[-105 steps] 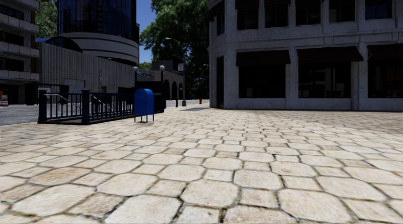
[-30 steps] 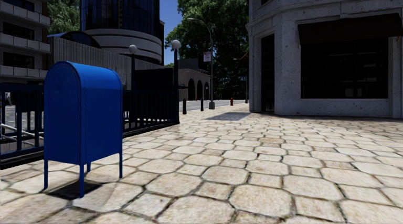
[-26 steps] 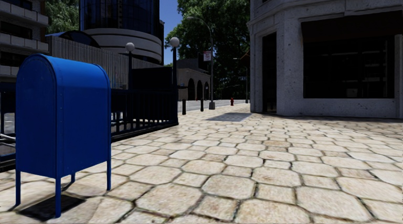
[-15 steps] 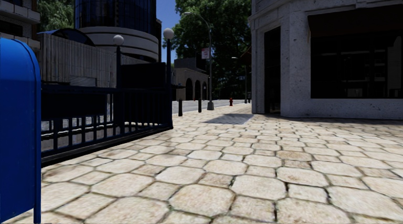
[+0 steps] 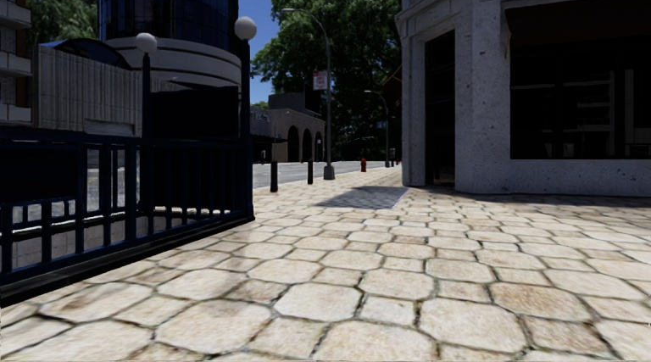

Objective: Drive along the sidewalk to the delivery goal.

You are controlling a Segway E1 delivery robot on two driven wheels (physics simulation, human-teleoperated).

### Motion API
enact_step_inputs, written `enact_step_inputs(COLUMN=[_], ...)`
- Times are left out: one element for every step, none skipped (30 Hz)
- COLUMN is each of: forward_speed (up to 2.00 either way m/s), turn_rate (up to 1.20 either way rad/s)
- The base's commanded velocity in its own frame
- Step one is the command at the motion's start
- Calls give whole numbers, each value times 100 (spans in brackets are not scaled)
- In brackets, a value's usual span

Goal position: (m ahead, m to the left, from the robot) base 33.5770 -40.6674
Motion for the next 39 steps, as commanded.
enact_step_inputs(forward_speed=[200, 200, 200, 200, 200, 200, 200, 200, 200, 200, 200, 200, 200, 200, 200, 200, 200, 200, 200, 200, 200, 200, 200, 200, 200, 200, 200, 200, 200, 200, 200, 200, 200, 200, 200, 200, 200, 200, 200], turn_rate=[-22, -22, -22, -22, -22, -22, -22, -22, -22, -22, -22, -22, -21, -17, -5, -5, 0, 0, 0, 0, 0, 0, 0, 0, 0, 0, 0, 0, 0, 0, 0, 0, 0, 0, 0, 0, 0, 0, 0])
